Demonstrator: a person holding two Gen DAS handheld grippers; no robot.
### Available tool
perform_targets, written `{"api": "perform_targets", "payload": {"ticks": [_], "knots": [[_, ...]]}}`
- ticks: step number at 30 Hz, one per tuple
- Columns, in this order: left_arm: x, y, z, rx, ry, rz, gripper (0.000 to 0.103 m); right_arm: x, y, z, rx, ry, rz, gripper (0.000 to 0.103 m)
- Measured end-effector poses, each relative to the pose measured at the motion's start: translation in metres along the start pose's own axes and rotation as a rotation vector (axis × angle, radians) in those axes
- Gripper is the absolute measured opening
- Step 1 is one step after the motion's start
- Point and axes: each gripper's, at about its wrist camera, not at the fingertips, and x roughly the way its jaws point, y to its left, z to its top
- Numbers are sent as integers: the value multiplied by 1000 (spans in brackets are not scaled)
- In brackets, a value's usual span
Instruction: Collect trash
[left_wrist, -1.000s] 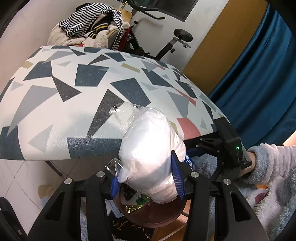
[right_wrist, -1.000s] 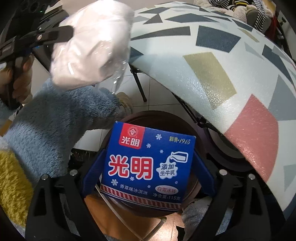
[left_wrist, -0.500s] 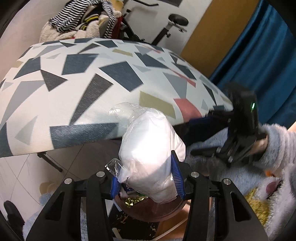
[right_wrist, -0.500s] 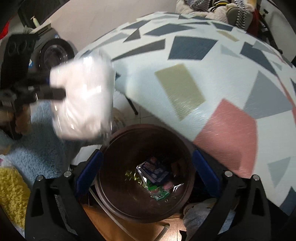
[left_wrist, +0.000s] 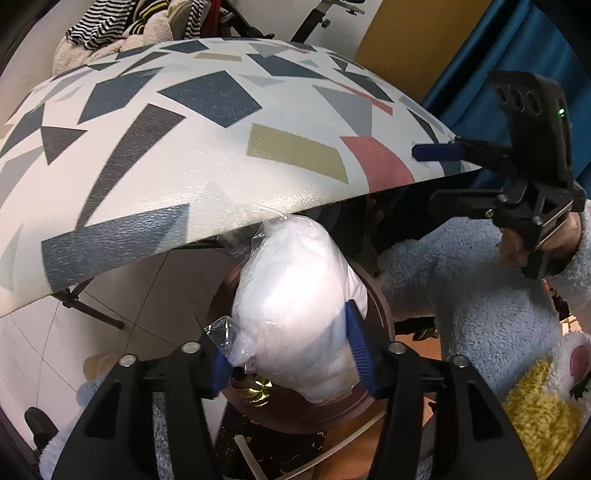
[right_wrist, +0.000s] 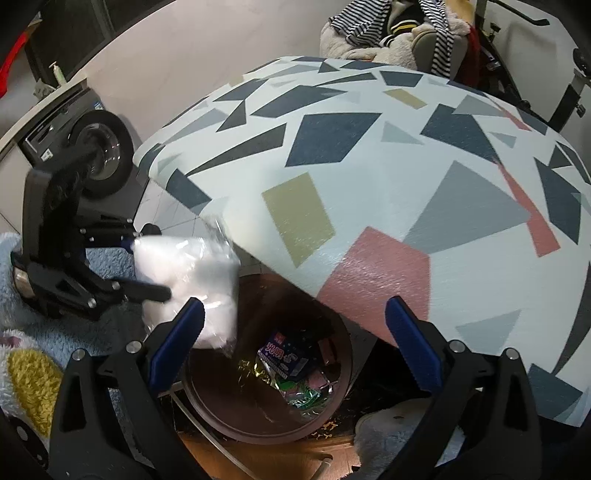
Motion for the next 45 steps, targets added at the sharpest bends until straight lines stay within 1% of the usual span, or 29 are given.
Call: {"api": "perform_targets", "payload": {"ticks": [4,5,7,8,10,13,16,18,19,23,28,31,32,33,39,42,45], "knots": [[3,-4,4,3,-4,24,68,-5,-4,2,17,-13,-19,97],[-1,-5,5,4,-22,30,73,-5,-5,3,19,-16,-22,97],[-8,-4,10,-3,-52,34,79,-8,-7,3,26,-25,-30,97],[-12,-4,13,-9,-64,33,82,-9,-8,4,28,-27,-32,97],[-18,-4,18,-9,-83,42,84,-11,-9,6,34,-31,-40,97],[-32,-5,28,1,-128,90,89,-15,-11,8,45,-47,-53,97],[-48,-6,39,-1,-191,152,93,-19,-12,10,60,-66,-71,97],[-62,-7,47,-7,-243,224,95,-23,-13,13,68,-79,-86,97],[-67,-7,51,-9,-266,254,96,-25,-13,15,71,-89,-94,97],[-87,-6,66,-17,-331,316,97,-36,-14,23,78,-122,-117,97],[-113,-10,87,-8,-406,406,97,-59,-16,41,84,-187,-156,97],[-128,-18,100,9,-449,489,97,-74,-17,54,97,-234,-181,97],[-134,-22,105,22,-470,505,97,-78,-18,58,99,-246,-186,97],[-138,-24,109,29,-487,508,97,-88,-18,65,103,-275,-200,97],[-171,-37,131,25,-587,523,97,-118,-22,88,117,-353,-229,97],[-182,-41,139,17,-617,548,97,-131,-22,99,105,-376,-252,97],[-189,-42,145,4,-626,563,97,-138,-22,106,104,-385,-257,97]]}}
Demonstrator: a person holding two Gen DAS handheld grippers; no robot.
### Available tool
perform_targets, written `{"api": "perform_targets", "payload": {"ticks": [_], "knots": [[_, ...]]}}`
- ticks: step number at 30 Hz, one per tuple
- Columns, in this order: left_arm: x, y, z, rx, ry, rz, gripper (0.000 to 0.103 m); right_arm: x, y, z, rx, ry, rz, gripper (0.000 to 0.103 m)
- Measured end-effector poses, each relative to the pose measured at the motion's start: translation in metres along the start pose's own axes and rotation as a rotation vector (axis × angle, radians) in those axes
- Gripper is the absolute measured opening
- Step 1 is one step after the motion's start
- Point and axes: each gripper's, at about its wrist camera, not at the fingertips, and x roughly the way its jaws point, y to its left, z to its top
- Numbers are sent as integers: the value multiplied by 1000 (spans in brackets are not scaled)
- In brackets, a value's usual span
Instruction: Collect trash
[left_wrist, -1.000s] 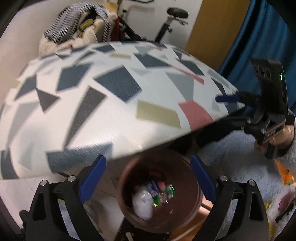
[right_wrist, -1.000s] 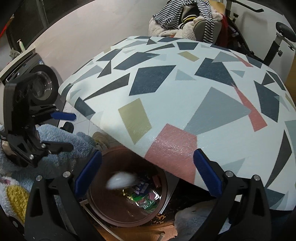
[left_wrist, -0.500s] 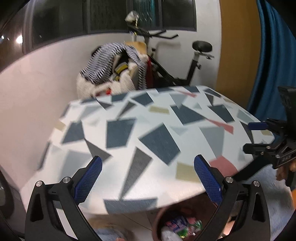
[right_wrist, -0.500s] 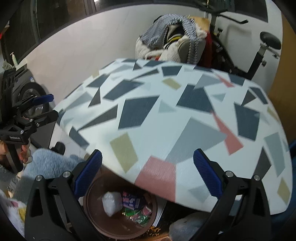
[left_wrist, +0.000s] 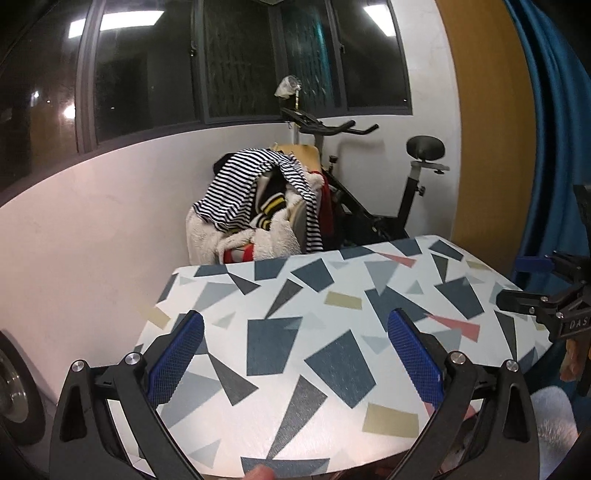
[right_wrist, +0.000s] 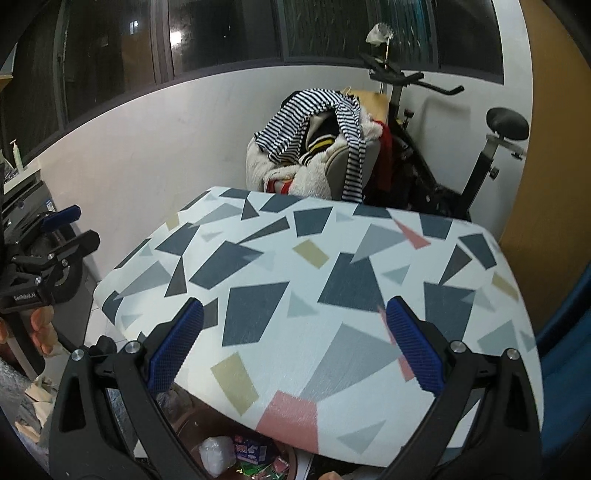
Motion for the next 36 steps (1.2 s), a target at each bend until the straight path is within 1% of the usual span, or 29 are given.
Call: {"api": "perform_targets", "payload": {"ticks": [8,18,36], "knots": [[-3,2,6,0,-7,29,97,-10,4,12,-7,-20,-13,97],[-8,2,9,-8,-22,22,97,-15,4,17,-2,-30,-29,97],[-10,0,7,-1,-22,20,97,-17,-2,13,10,-27,-51,97]]}}
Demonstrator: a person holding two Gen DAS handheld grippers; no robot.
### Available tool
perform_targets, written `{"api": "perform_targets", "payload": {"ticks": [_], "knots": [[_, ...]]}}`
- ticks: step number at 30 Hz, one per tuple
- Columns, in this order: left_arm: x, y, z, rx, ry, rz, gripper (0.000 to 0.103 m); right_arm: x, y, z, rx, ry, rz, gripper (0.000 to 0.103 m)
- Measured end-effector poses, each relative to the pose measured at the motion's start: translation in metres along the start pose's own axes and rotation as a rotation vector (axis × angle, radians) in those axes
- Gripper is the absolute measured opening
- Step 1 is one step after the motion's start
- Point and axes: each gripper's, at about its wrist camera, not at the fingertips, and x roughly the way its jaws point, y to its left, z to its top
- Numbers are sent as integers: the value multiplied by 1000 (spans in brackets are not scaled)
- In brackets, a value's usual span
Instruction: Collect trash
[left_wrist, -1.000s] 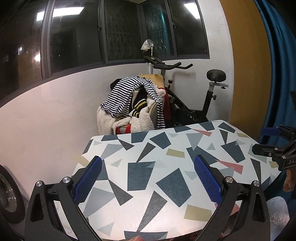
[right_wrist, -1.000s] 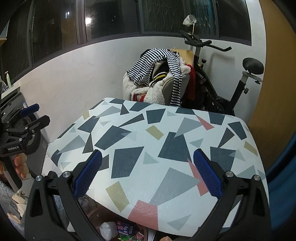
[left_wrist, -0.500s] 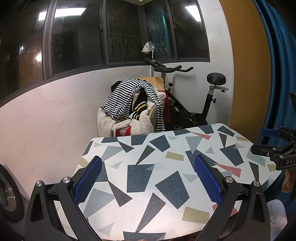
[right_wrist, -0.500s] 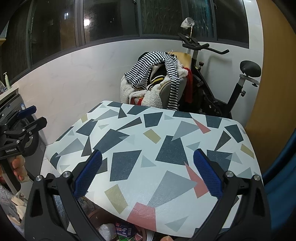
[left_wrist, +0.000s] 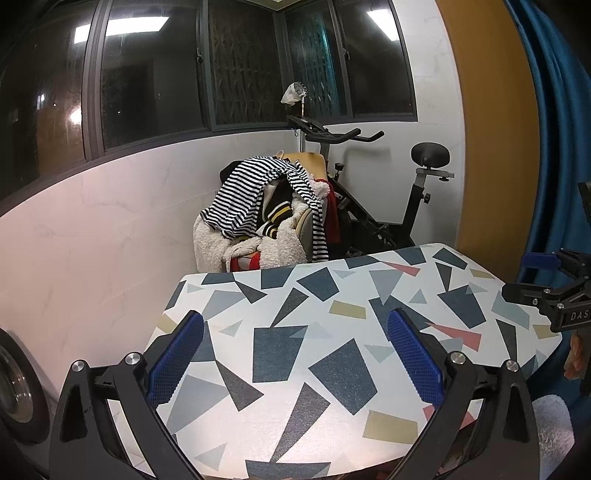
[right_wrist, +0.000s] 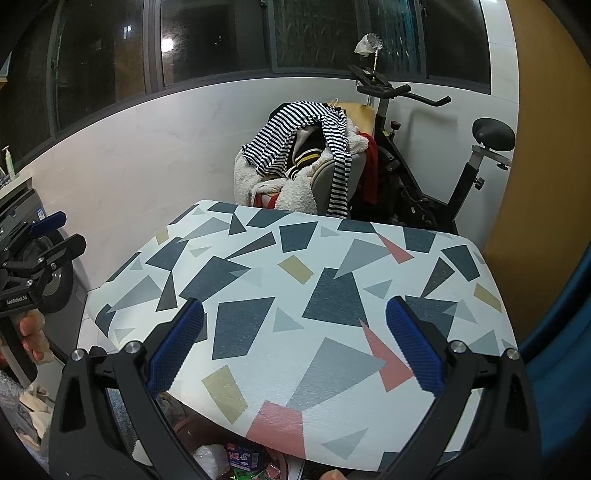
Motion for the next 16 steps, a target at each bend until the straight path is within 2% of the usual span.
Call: {"api": "perform_targets", "payload": {"ticks": [8,11,16], "knots": [[-1,-1,-1,3,-1,-14,97,0,-2,0,0,3,-1,97],[0,-1,-1,8,1,5,97,1,-5,-2,4,6,-4,97],[3,5,-1,-32,9,-20,97,0,-5,-5,4,11,-13,97]]}}
